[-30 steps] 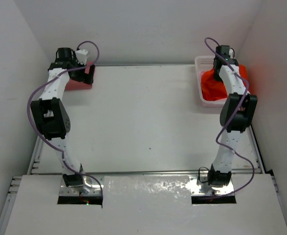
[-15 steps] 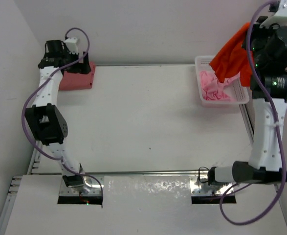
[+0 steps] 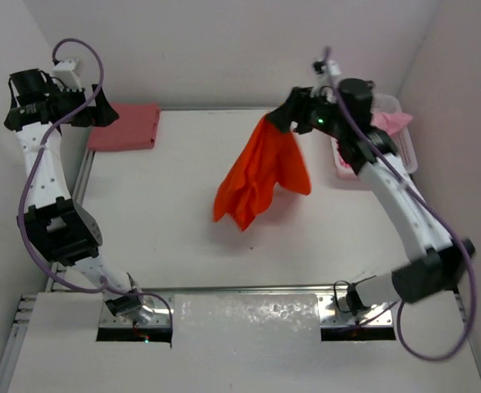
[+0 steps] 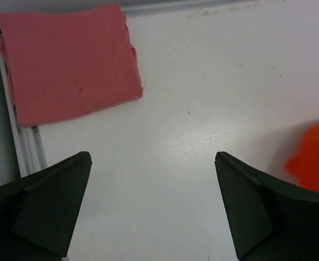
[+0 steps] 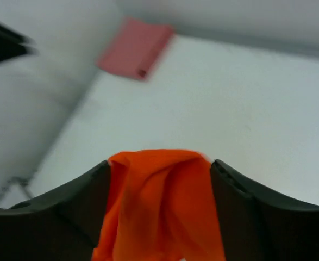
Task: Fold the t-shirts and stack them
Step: Grab crumpled tshirt from bin with the right arm, then move the tshirt to the center of the board
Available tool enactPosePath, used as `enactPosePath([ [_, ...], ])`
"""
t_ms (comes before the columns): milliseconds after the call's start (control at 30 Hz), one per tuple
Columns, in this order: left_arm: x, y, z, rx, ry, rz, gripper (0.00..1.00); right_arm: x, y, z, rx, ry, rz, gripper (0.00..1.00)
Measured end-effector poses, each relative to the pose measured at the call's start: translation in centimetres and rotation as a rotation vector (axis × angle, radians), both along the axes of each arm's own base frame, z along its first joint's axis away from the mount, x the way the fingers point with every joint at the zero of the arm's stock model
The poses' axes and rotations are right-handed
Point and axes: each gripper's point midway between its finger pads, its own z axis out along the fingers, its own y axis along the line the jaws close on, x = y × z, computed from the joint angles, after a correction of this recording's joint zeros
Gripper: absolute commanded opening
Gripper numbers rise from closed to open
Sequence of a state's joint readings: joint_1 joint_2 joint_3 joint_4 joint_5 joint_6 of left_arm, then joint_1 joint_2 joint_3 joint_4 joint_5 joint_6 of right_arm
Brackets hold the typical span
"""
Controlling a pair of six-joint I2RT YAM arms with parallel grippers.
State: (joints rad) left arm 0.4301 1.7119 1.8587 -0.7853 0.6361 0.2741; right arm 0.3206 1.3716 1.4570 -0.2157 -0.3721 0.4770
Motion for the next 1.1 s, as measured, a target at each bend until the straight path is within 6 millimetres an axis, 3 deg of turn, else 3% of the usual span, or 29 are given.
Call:
enactPosePath([
  [67,-0.9,-0.6,-0.8,0.025,0.03,-0.017,0.95,3.7,0.4,-6.5,-0.099,0.179,-0.052,0.88],
  [133,-1.8,-0.8,-1.8,0.046,0.063,-0.024,0.95,7.5,-0.9,-13.6,-0.262,0.339,-0.15,0.93],
  [167,-2.3,-0.7,-2.4,0.059,0.083,-0.027,0.95,8.3,-1.4,-15.5,-0.313,0.381,-0.173,0.99],
  [200,-2.7,-0.7,-3.2,0.069,0.104,-0.029,0.94,9.5,-2.2,-19.3,-0.412,0.46,-0.21,0.99],
  [267,-3.8,-0.5,-5.0,0.094,0.152,-0.035,0.93,8.8,-3.3,-23.5,-0.53,0.533,-0.221,0.94],
  [300,-4.5,-0.5,-6.1,0.106,0.182,-0.04,0.93,7.3,-3.5,-25.1,-0.576,0.555,-0.206,0.47],
  [333,-5.3,-0.5,-7.3,0.118,0.214,-0.044,0.91,5.2,-3.1,-26.2,-0.612,0.557,-0.174,0.12],
  [367,-6.1,-0.5,-8.7,0.127,0.248,-0.049,0.9,3.0,-2.4,-27.0,-0.628,0.554,-0.136,0.0],
  [433,-7.8,-0.8,-11.3,0.131,0.313,-0.065,0.86,-2.2,0.0,-27.5,-0.645,0.529,-0.035,0.0],
  [500,-9.4,-1.3,-13.9,0.12,0.38,-0.086,0.79,-6.7,3.5,-27.2,-0.63,0.454,0.086,0.21],
  [533,-10.1,-1.7,-15.1,0.115,0.406,-0.103,0.77,-8.4,5.3,-27.1,-0.621,0.415,0.14,0.47],
  [600,-11.3,-2.5,-17.4,0.121,0.458,-0.146,0.77,-10.6,8.2,-27.4,-0.608,0.365,0.217,0.7],
  [633,-11.9,-3.0,-18.4,0.144,0.48,-0.17,0.77,-11.2,9.2,-27.8,-0.62,0.351,0.243,0.78],
  [767,-13.6,-6.2,-21.6,0.146,0.55,-0.262,0.78,-11.8,13.4,-30.9,-0.702,0.346,0.296,0.8],
  [833,-14.0,-6.2,-22.1,0.123,0.568,-0.245,0.77,-10.9,15.2,-32.8,-0.733,0.379,0.286,0.81],
  [900,-13.7,-5.4,-22.0,0.109,0.558,-0.2,0.77,-9.5,15.8,-34.8,-0.781,0.409,0.237,0.81],
  [933,-13.5,-5.1,-22.0,0.106,0.55,-0.183,0.77,-9.0,15.7,-35.7,-0.808,0.419,0.211,0.8],
  [967,-13.3,-4.8,-22.0,0.101,0.544,-0.167,0.77,-8.5,15.4,-36.8,-0.844,0.435,0.184,0.69],
  [1033,-13.1,-4.4,-22.0,0.097,0.535,-0.149,0.77,-8.2,14.8,-38.6,-0.912,0.468,0.155,0.38],
  [1067,-13.0,-4.4,-22.1,0.096,0.534,-0.146,0.77,-8.0,15.0,-38.5,-0.918,0.477,0.164,0.0],
  [1100,-13.0,-4.5,-22.1,0.093,0.533,-0.145,0.77,-7.5,15.5,-38.1,-0.919,0.462,0.157,0.0],
])
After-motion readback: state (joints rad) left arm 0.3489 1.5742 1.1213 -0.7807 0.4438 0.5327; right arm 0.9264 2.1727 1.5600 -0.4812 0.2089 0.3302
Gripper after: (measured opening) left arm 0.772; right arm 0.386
